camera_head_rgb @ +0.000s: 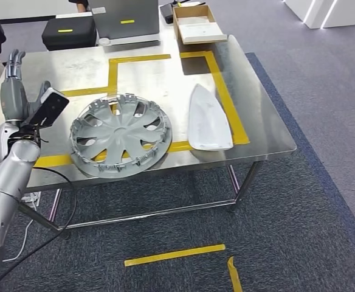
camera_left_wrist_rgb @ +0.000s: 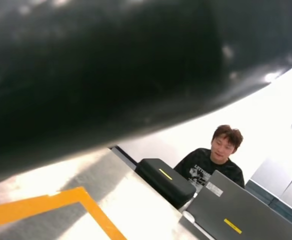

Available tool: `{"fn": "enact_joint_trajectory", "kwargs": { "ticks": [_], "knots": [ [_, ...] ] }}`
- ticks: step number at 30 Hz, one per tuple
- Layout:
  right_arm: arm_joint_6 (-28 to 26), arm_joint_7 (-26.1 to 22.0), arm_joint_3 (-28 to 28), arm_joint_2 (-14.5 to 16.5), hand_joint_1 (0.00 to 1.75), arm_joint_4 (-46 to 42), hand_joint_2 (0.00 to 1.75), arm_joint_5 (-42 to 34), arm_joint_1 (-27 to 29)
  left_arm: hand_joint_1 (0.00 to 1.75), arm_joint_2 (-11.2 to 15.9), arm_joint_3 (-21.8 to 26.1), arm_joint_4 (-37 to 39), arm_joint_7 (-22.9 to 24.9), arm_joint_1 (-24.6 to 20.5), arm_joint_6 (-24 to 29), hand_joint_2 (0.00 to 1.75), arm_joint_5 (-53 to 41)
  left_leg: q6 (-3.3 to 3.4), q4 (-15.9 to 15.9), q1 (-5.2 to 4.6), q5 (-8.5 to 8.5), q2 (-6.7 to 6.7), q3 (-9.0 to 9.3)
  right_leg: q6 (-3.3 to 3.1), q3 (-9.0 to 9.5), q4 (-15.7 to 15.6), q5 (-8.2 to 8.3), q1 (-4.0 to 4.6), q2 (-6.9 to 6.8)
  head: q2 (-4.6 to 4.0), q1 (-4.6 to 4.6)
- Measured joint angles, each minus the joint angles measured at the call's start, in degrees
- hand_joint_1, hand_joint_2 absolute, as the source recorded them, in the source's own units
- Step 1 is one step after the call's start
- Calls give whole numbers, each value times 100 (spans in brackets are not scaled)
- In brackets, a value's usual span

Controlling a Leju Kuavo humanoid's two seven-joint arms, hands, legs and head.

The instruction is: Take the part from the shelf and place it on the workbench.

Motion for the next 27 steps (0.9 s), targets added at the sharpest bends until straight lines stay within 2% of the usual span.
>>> {"fn": "enact_joint_trajectory", "kwargs": {
  "ticks": [1, 2, 3, 5, 6, 7, 8, 9, 10, 11, 12, 13, 14, 16, 17, 19, 20, 21, 22, 23, 24, 25, 27],
  "knots": [
    [2, -2, 0, -1, 0, 1, 0, 1, 4, 0, -5, 0, -1, -7, 5, -5, 0, 4, 45, -9, 8, 53, 9, -41, 33, -49, 38, -61, -3, -1, 0, 5],
    [3, -3, 0, -1, 0, 2, 0, 1, 6, 0, -10, 0, -3, -13, 10, -9, 0, 7, 88, -21, 22, 112, 20, -94, 64, -124, 175, -215, -5, -2, 0, 12],
    [6, -6, 0, -2, 0, 3, 0, 2, 4, 0, -15, 0, -7, -21, 13, -11, 0, 8, 120, -27, 31, 169, 29, -155, 90, -229, 436, -455, -12, -6, -1, 21],
    [14, -16, 1, -1, 0, 3, 0, 4, 0, 0, -20, 0, -17, -43, 40, -20, 0, 14, 148, -22, 25, 272, 34, -294, 127, -450, 1223, -985, -19, -15, -1, 29],
    [21, -22, 1, -1, 0, 3, 0, 6, -2, 0, -22, -1, -26, -57, 63, -25, 0, 19, 149, -19, 22, 324, 36, -363, 136, -499, 1550, -1130, -22, -17, -1, 28],
    [26, -26, 2, 0, 0, 3, 0, 7, -3, 0, -26, -1, -39, -66, 91, -29, 0, 24, 145, -18, 18, 375, 38, -430, 136, -457, 1702, -1158, -22, -19, 0, 27],
    [31, -27, 2, 1, 0, 3, 0, 8, -4, 0, -30, -2, -54, -72, 118, -32, 0, 28, 139, -16, 14, 423, 39, -490, 127, -304, 1628, -1079, -21, -19, 0, 28],
    [34, -28, 2, 1, 0, 3, 0, 8, -6, 0, -33, -2, -68, -75, 138, -33, 0, 31, 130, -15, 11, 468, 38, -542, 108, -45, 1337, -944, -18, -19, 0, 28],
    [35, -29, 2, 0, 0, 3, 0, 9, -13, 0, -33, -2, -86, -75, 149, -34, 0, 34, 116, -12, 9, 510, 38, -584, 77, 274, 911, -841, -12, -19, 0, 28],
    [34, -33, 2, -1, 0, 3, 0, 9, -24, 0, -28, -2, -110, -75, 152, -34, 0, 38, 94, -9, 4, 551, 38, -622, 47, 593, 460, -806, -1, -21, 0, 25],
    [34, -40, 2, -1, 0, 3, 0, 10, -36, 0, -22, -2, -137, -75, 156, -34, 0, 42, 64, -14, 3, 599, 39, -647, 22, 821, 120, -804, 13, -21, 0, 23],
    [33, -49, 2, -2, 0, 3, 0, 11, -46, 0, -16, -3, -167, -75, 164, -33, 0, 48, 31, -23, 8, 649, 41, -665, -1, 948, -85, -825, 29, -17, 0, 24],
    [33, -58, 2, -2, 0, 3, 0, 15, -53, 0, -9, -3, -195, -75, 179, -32, 0, 51, -8, -43, 13, 704, 43, -676, -23, 985, -162, -819, 43, -13, 0, 26],
    [33, -60, 2, 1, 0, 3, 0, 33, -63, 0, 14, -4, -236, -80, 227, -15, 0, 71, -80, -54, 24, 715, 39, -704, -95, 923, -208, -707, 26, -19, 0, 31],
    [30, -48, 2, 3, 0, 3, 0, 43, -76, 0, 35, -3, -250, -85, 248, -3, 0, 88, -112, 28, 25, 595, 32, -743, -143, 883, -232, -642, 13, -27, 0, 23],
    [-10, -6, -1, 7, 0, 3, 0, 53, -114, 0, 95, -1, -269, -108, 292, 22, 0, 140, -164, 559, 34, 89, 19, -896, -213, 773, -251, -519, 1, -42, 0, 9],
    [-40, 15, -2, 9, 0, 3, 0, 52, -128, 0, 122, 0, -283, -123, 328, 30, 0, 172, -184, 963, 38, -183, 18, -984, -228, 699, -247, -464, 3, -42, 0, 1],
    [-69, 34, -2, 12, 0, 3, 0, 51, -136, 0, 147, 2, -299, -143, 377, 36, 0, 204, -202, 1335, 40, -362, 18, -1038, -227, 621, -239, -410, 4, -42, 0, 0],
    [-87, 49, -2, 15, 0, 3, 0, 51, -140, 0, 165, 3, -323, -162, 433, 39, 0, 238, -213, 1576, 41, -411, 18, -1030, -221, 541, -225, -355, 4, -42, 0, 1],
    [-96, 61, -2, 17, 0, 3, 0, 52, -142, 0, 180, 5, -355, -177, 485, 39, 0, 265, -218, 1624, 43, -335, 18, -940, -213, 457, -204, -304, 2, -43, 0, -1],
    [-100, 69, -2, 18, 0, 3, 0, 52, -145, 0, 193, 9, -401, -185, 528, 38, 0, 291, -216, 1458, 45, -184, 18, -756, -202, 371, -174, -256, 0, -44, 0, -1],
    [-102, 73, -2, 18, 0, 2, 0, 54, -151, 0, 204, 14, -462, -186, 564, 37, 0, 316, -210, 1120, 48, -53, 15, -487, -188, 289, -137, -214, -1, -45, 0, -2],
    [-100, 77, -2, 18, 0, 0, 0, 55, -169, 0, 226, 29, -604, -181, 620, 35, 0, 350, -170, 307, 36, -46, 3, 62, -142, 154, -64, -135, 15, -43, 0, 0]
  ]
}}
